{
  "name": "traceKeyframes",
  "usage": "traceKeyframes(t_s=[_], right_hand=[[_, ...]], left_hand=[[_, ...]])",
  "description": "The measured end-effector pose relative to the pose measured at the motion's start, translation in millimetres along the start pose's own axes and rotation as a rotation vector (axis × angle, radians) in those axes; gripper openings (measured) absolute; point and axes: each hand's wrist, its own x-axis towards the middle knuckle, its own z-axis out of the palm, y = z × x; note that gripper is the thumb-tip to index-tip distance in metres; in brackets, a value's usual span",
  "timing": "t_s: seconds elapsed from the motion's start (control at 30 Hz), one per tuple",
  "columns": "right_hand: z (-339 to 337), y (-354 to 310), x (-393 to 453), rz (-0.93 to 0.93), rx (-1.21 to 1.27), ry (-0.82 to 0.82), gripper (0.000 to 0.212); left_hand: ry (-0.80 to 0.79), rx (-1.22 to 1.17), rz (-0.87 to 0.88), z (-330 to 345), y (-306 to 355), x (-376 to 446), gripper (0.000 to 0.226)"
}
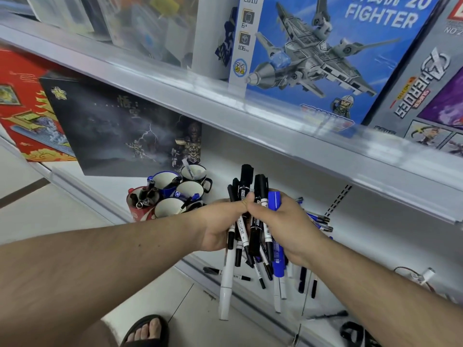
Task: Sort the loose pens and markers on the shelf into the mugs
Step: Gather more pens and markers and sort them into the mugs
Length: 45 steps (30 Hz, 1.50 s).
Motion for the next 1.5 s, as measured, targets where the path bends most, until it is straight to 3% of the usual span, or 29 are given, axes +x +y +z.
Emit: traceKeyframes(t_s=[0.1,0.2,0.3,0.5,0.63,0.7,0.8,0.87,0.93,1.0,1.1,1.17,1.3,1.4,1.5], right_hand=[[-5,-2,-4,-0.034,-0.148,-0.046,0.033],[-5,-5,-10,-0.058,-0.290,-0.014,0.057],[-1,-11,-12,-0.106,-0.395,0.053,0.058],[4,-14,-10,-0.251,-0.260,0.105,0.028],[9,-8,-10,-0.253,-0.178,0.118,0.016],[10,-4,-11,-0.244,-0.233,0.091,0.017],[13,-2,-13,-0.133,-0.204,-0.014,0.018],[16,-3,-15,0.068,0.055,-0.077,0.030],[13,-3,-14,0.266,0.308,-0.055,0.045],[5,4,-7,0.367,0.484,0.047,0.036],[-8,15,4,0.397,0.524,0.183,0.024],[-13,23,9,0.412,0.458,0.235,0.020],[-12,36,19,0.373,0.324,0.188,0.016],[-8,43,22,0.352,0.367,0.148,0.009],[5,44,28,0.348,0.389,0.157,0.023]], left_hand=[[-0.002,-0.013,0.057,-5,0,-2,0.035],[-0.057,-0.030,0.107,-7,-2,1,0.034],[-0.123,-0.012,0.144,-5,-3,1,0.039],[-0.116,-0.061,0.175,-3,3,7,0.044],[-0.090,-0.093,0.125,-6,5,9,0.013],[-0.080,-0.068,0.095,-9,5,9,0.012],[-0.053,-0.045,0.074,-16,4,12,0.015],[-0.054,0.027,0.084,-18,5,11,0.017],[0.003,0.116,0.112,-23,6,12,0.016],[0.123,0.189,0.138,-37,7,16,0.026],[0.239,0.318,0.161,-62,8,15,0.052],[0.289,0.347,0.179,-83,7,14,0.043],[0.364,0.340,0.210,-122,8,7,0.063],[0.394,0.290,0.248,-138,9,-5,0.031],[0.424,0.275,0.274,-152,9,-11,0.022]])
